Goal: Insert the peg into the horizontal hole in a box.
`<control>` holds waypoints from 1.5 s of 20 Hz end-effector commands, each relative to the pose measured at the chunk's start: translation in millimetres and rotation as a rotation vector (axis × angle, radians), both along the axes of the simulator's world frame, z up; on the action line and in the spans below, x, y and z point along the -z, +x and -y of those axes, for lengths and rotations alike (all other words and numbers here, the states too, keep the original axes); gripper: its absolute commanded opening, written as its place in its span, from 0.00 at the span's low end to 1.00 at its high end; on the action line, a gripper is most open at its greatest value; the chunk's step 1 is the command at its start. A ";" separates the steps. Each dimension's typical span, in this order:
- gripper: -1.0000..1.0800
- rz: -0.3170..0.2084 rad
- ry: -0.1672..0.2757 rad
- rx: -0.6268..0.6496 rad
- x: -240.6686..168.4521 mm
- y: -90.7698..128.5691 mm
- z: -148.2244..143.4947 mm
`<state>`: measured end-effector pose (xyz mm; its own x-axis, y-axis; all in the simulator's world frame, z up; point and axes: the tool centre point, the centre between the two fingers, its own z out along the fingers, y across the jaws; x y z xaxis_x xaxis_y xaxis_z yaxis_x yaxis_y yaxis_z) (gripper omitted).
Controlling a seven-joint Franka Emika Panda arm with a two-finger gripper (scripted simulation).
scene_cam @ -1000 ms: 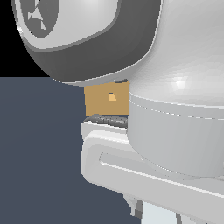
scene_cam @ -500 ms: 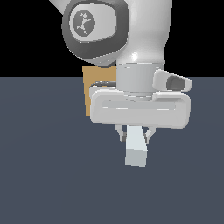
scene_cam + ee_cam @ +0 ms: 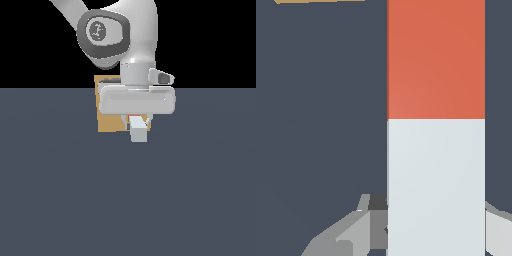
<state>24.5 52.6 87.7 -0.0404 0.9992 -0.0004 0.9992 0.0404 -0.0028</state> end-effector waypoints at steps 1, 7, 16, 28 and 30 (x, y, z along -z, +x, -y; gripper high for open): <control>0.00 0.003 0.000 -0.024 -5.8 -4.8 -15.4; 0.00 0.003 0.000 -0.036 -8.2 -7.5 -24.1; 0.00 0.005 0.001 -0.034 -9.1 -5.6 -22.5; 0.00 0.002 0.001 -0.034 -7.5 -10.2 -55.2; 0.00 0.003 0.001 -0.034 -7.9 -11.7 -71.5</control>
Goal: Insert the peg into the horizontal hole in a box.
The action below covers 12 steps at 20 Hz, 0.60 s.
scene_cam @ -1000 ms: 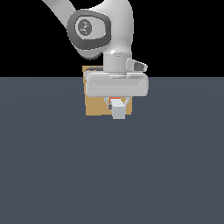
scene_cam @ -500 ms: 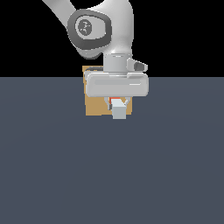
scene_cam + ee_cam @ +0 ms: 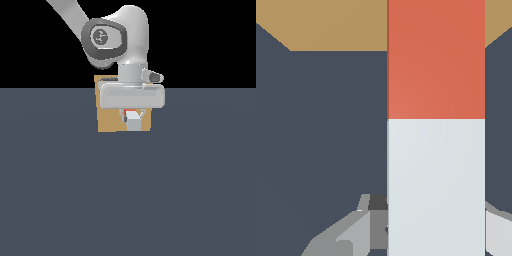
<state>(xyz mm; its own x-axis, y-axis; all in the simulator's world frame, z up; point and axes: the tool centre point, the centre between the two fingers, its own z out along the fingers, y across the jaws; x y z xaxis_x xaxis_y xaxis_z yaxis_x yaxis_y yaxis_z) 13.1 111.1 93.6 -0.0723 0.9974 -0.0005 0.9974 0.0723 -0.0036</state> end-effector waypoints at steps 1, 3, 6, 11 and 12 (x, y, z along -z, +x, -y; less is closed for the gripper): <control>0.00 0.004 0.001 -0.002 -1.9 -1.2 -22.5; 0.00 0.004 0.001 -0.002 -2.3 -2.8 -42.0; 0.00 0.005 0.002 -0.002 -2.7 -4.3 -65.8; 0.00 0.006 0.002 -0.002 -3.0 -5.1 -89.2; 0.00 0.006 0.002 -0.002 -3.0 -5.2 -91.4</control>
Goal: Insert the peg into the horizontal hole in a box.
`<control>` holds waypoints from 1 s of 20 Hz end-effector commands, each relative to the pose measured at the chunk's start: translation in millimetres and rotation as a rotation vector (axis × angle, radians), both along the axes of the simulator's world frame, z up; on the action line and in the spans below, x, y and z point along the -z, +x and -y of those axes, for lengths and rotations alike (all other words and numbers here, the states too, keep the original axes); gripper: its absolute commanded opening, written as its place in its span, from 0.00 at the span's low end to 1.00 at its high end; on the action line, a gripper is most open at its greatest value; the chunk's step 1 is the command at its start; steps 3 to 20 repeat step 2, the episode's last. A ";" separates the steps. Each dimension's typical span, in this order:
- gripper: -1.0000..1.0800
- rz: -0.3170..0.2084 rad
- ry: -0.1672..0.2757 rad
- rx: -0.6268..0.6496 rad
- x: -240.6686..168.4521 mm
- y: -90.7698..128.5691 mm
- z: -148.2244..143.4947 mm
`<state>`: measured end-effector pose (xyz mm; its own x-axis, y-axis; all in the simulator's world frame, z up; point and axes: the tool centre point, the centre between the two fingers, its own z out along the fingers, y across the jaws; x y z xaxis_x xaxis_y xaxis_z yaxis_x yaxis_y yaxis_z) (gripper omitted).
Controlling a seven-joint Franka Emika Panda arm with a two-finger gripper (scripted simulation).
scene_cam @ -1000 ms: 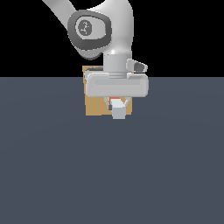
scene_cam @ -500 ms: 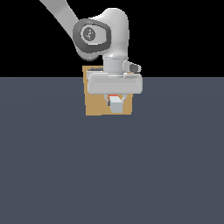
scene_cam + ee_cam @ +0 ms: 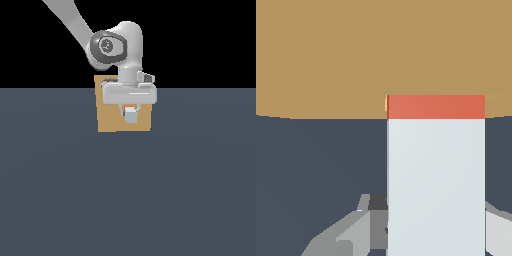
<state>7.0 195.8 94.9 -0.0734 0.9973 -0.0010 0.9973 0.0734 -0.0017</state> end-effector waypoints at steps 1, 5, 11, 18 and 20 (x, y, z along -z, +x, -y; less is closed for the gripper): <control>0.00 0.004 0.002 -0.001 -1.7 1.0 -8.0; 0.00 0.004 0.002 -0.001 -1.7 1.0 -8.5; 0.00 0.004 0.002 -0.001 -1.7 1.0 -8.5; 0.00 0.004 0.002 -0.001 -1.7 1.0 -8.5; 0.00 0.004 0.002 -0.001 -1.7 1.0 -8.5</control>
